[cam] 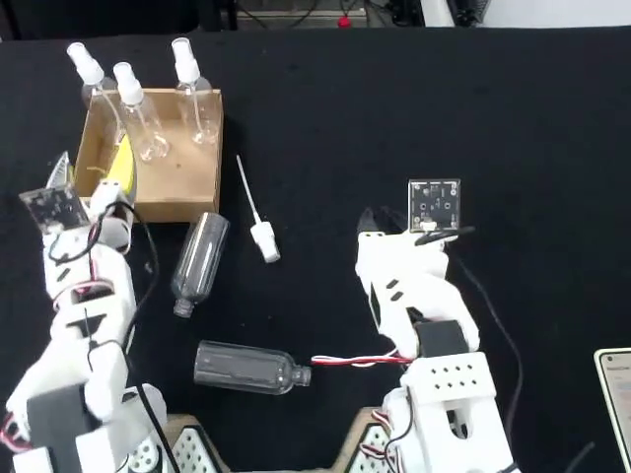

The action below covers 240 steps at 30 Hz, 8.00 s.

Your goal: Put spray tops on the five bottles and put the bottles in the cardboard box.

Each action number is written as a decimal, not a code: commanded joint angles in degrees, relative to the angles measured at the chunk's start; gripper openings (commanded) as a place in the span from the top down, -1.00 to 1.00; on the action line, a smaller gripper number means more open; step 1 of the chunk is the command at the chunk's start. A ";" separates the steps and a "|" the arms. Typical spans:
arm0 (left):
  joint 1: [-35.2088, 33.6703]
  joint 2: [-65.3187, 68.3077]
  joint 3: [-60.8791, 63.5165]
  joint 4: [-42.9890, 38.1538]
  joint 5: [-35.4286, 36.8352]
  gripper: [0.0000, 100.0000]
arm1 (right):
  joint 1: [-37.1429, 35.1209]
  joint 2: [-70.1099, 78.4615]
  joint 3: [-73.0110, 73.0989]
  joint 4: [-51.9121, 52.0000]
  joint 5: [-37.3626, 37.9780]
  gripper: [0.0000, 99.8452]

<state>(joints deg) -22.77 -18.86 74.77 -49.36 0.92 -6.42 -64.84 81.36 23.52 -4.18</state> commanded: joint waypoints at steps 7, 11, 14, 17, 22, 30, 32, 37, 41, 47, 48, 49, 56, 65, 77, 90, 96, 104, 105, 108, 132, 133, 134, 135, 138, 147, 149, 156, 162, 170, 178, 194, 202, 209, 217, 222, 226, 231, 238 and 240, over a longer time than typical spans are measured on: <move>-2.33 -6.15 6.64 -0.53 2.81 0.42 | 0.53 -0.48 -0.22 -1.58 0.44 0.86; -5.49 -6.15 7.78 -0.62 2.37 0.42 | 0.53 -0.75 0.40 -1.58 0.44 0.86; -9.63 -6.15 7.78 -0.88 2.37 0.42 | 0.53 -0.75 0.48 -1.58 0.44 0.86; -13.49 -6.68 8.22 -0.70 2.37 0.42 | 0.53 -0.75 0.57 -1.58 0.44 0.86; -16.75 -14.86 15.08 -0.53 2.37 0.42 | -0.53 -0.66 0.66 -1.58 0.44 0.86; -16.48 -33.93 20.00 15.91 2.46 0.41 | -4.22 -0.75 1.89 -1.58 0.44 0.86; -16.31 -37.98 18.15 25.67 2.64 0.41 | -4.22 -0.75 1.89 -1.58 0.53 0.86; -16.31 -50.02 13.67 49.32 2.37 0.41 | -4.22 -0.75 1.98 -1.58 0.53 0.86; -16.48 -61.63 12.26 64.35 1.93 0.41 | -4.22 -0.75 1.98 -1.58 0.53 0.86; -16.40 -80.35 15.52 79.74 -7.47 0.41 | -4.22 -0.75 1.98 -1.58 0.53 0.86; -16.40 -83.69 16.22 81.58 -8.26 0.41 | -4.22 -0.75 1.98 -1.58 0.53 0.86; -16.40 -86.07 16.75 82.81 -8.79 0.41 | -4.22 -0.75 1.89 -1.58 0.53 0.86; -13.58 -80.26 9.63 91.52 -9.32 0.41 | -4.40 -0.75 1.80 -1.58 0.53 0.86; -2.42 -75.78 3.38 114.55 -23.91 0.41 | -4.40 -0.84 1.71 -1.58 0.53 0.86; 9.71 -75.25 -9.01 132.40 -40.18 0.41 | -2.20 -0.84 1.19 -1.58 0.53 0.86; 25.27 -75.16 -12.62 141.45 -54.15 0.41 | 8.97 -0.48 1.01 -7.12 0.00 0.86; 34.24 -75.16 -13.23 143.12 -57.32 0.41 | 10.81 -0.48 0.92 -7.21 0.00 0.86; 42.51 -73.85 -13.93 142.51 -57.93 0.41 | 10.64 -0.40 1.01 -7.21 0.00 0.86; 41.71 -72.44 -14.64 141.89 -57.67 0.41 | 10.64 -0.40 1.01 -7.21 0.00 0.86; 39.16 -65.67 -18.95 141.27 -57.14 0.41 | 10.64 -0.40 1.01 -7.21 0.00 0.86; 51.21 -49.76 -22.29 146.81 -61.01 0.40 | 10.64 -0.40 1.01 -7.21 0.00 0.86; 50.77 -49.76 -21.05 145.41 -61.36 0.40 | 10.64 -0.40 1.01 -7.21 0.00 0.86; 49.98 -49.76 -19.82 144.00 -61.36 0.40 | 10.64 -0.40 1.01 -7.21 0.00 0.86; 49.27 -49.67 -18.68 142.51 -61.63 0.40 | 10.64 -0.40 1.01 -7.21 0.00 0.86; 49.10 -49.67 -16.48 140.13 -61.80 0.39 | 10.55 -0.40 1.01 -7.21 0.00 0.86; 50.07 -49.76 -10.33 130.81 -63.21 0.28 | 10.55 -0.48 1.01 -7.21 0.00 0.86; 50.07 -49.76 -7.87 127.65 -64.09 0.29 | 10.55 -0.48 1.01 -7.21 0.00 0.86; 50.07 -49.76 -1.45 118.07 -63.74 0.29 | 10.55 -0.57 1.01 -7.21 0.00 0.86; 50.51 -49.76 2.33 112.97 -62.42 0.29 | 10.55 -0.57 1.01 -7.21 0.00 0.86; 54.20 -50.37 2.24 112.62 -55.91 0.29 | 10.55 -0.57 0.92 -7.21 0.00 0.86; 59.21 -49.76 2.68 107.69 -53.01 0.29 | 10.55 -0.48 0.92 -7.21 0.00 0.86; 59.56 -49.76 2.86 107.69 -52.84 0.29 | 11.43 -0.75 0.84 -7.21 0.35 0.86; 59.30 -49.76 3.30 107.69 -52.92 0.29 | 14.86 -0.84 0.84 -8.88 -0.09 0.87; 59.56 -49.76 7.96 102.77 -52.75 0.29 | 14.68 -0.84 0.92 -8.88 -0.09 0.87; 59.65 -50.02 7.87 102.07 -51.16 0.32 | 14.68 -0.84 0.92 -8.88 -0.09 0.87; 59.74 -50.37 7.87 101.98 -50.64 0.60 | 14.68 -0.84 0.92 -8.88 -0.09 0.87; 59.74 -50.37 7.96 101.98 -48.53 0.65 | 14.68 -0.84 0.92 -8.88 -0.09 0.87; 58.68 -50.46 5.49 103.47 -46.42 0.66 | 14.68 -0.84 0.92 -8.88 -0.09 0.87; 49.54 -50.46 -8.04 116.48 -42.64 0.66 | 14.68 -0.84 0.92 -8.88 -0.09 0.87; 45.49 -50.46 -11.56 119.65 -42.64 0.66 | 14.68 -0.84 0.92 -8.88 -0.09 0.87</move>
<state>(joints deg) 29.89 -68.35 72.92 64.66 -42.33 7.47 -64.84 83.74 16.13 -4.18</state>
